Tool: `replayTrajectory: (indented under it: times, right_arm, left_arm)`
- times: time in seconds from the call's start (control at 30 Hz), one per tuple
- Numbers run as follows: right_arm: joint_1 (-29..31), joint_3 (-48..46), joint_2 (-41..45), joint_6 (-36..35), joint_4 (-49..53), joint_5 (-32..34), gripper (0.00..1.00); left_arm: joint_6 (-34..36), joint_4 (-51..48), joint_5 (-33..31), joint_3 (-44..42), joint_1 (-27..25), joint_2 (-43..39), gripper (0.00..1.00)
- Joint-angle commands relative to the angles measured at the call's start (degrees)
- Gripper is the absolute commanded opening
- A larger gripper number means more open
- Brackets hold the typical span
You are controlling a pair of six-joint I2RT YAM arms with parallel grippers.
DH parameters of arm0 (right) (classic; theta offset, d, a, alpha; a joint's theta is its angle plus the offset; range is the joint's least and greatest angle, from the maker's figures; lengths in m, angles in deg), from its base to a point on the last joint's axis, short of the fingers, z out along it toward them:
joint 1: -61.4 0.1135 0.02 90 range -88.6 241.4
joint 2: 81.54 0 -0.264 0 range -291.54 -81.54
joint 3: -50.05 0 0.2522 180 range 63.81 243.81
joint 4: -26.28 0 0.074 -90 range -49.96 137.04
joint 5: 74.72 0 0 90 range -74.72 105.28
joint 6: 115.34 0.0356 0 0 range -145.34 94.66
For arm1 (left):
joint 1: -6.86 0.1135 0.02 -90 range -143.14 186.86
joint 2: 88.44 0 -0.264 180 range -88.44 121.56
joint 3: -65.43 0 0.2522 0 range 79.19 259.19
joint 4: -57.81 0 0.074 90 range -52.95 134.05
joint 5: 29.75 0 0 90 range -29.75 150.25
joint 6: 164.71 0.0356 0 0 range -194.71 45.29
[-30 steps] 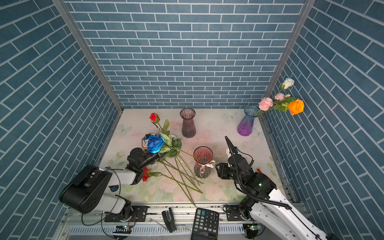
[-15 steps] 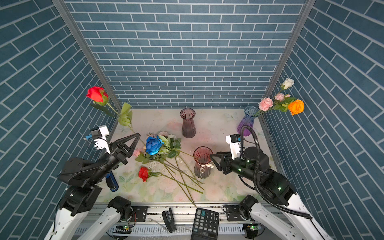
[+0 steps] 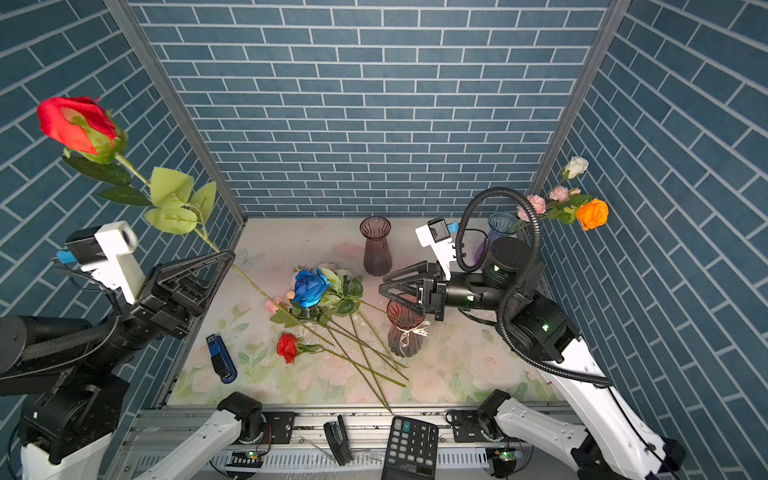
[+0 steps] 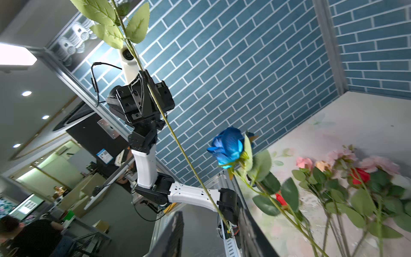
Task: Arrange the flowers into the vase
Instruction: 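Lift the red rose upright with the left gripper while the right gripper rises toward it, then grasp the red rose stem with the right gripper below the left gripper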
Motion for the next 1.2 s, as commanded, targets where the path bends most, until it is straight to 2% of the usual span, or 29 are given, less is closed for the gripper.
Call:
replayTrajectory:
  times: [0.0, 0.1, 0.23, 0.33, 0.4, 0.47, 0.53, 0.8, 0.97, 1.07, 1.17]
  right_arm:
    - [1.41, 6.25, -3.10, 2.76, -5.42, -6.65, 0.42]
    - [3.71, 11.56, -7.19, 0.59, -3.03, -7.54, 0.43]
    - [7.55, 19.58, -11.82, -7.97, 8.51, -2.66, 0.45]
    - [9.47, 24.28, -13.94, -13.90, 16.90, 5.79, 0.45]
    - [10.18, 25.01, -14.01, -16.24, 19.39, 11.49, 0.45]
    - [11.15, 24.80, -14.06, -17.92, 19.47, 11.89, 0.45]
    - [12.57, 24.70, -14.38, -18.75, 19.56, 11.75, 0.46]
    - [14.02, 24.18, -15.23, -18.19, 18.36, 11.81, 0.45]
    - [14.05, 24.17, -15.14, -17.77, 17.96, 14.30, 0.42]
    - [14.02, 24.18, -15.21, -17.29, 18.16, 16.58, 0.36]
    - [14.01, 24.04, -15.14, -16.72, 17.48, 17.32, 0.23]
  left_arm:
    - [-9.24, 10.26, 5.69, -0.07, -0.22, 3.41, 0.00]
    - [-10.50, 13.15, 4.79, -1.25, -0.24, 4.30, 0.00]
    - [-11.26, 15.30, 4.64, -3.17, -2.37, 6.73, 0.00]
    - [-5.42, 10.94, 1.13, -3.03, -8.70, 8.64, 0.00]
    - [1.28, 5.62, -2.87, -1.38, -15.19, 10.30, 0.00]
    - [6.62, 2.36, -6.15, 0.14, -20.98, 11.99, 0.00]
    - [9.16, 1.15, -7.68, 1.39, -24.10, 13.58, 0.00]
    - [8.16, 5.35, -7.22, 2.26, -26.22, 17.62, 0.00]
    - [7.86, 6.24, -7.31, 2.62, -27.46, 18.48, 0.00]
    - [7.67, 6.62, -7.40, 2.51, -27.97, 18.32, 0.00]
    - [7.58, 6.69, -7.40, 2.16, -28.49, 18.09, 0.00]
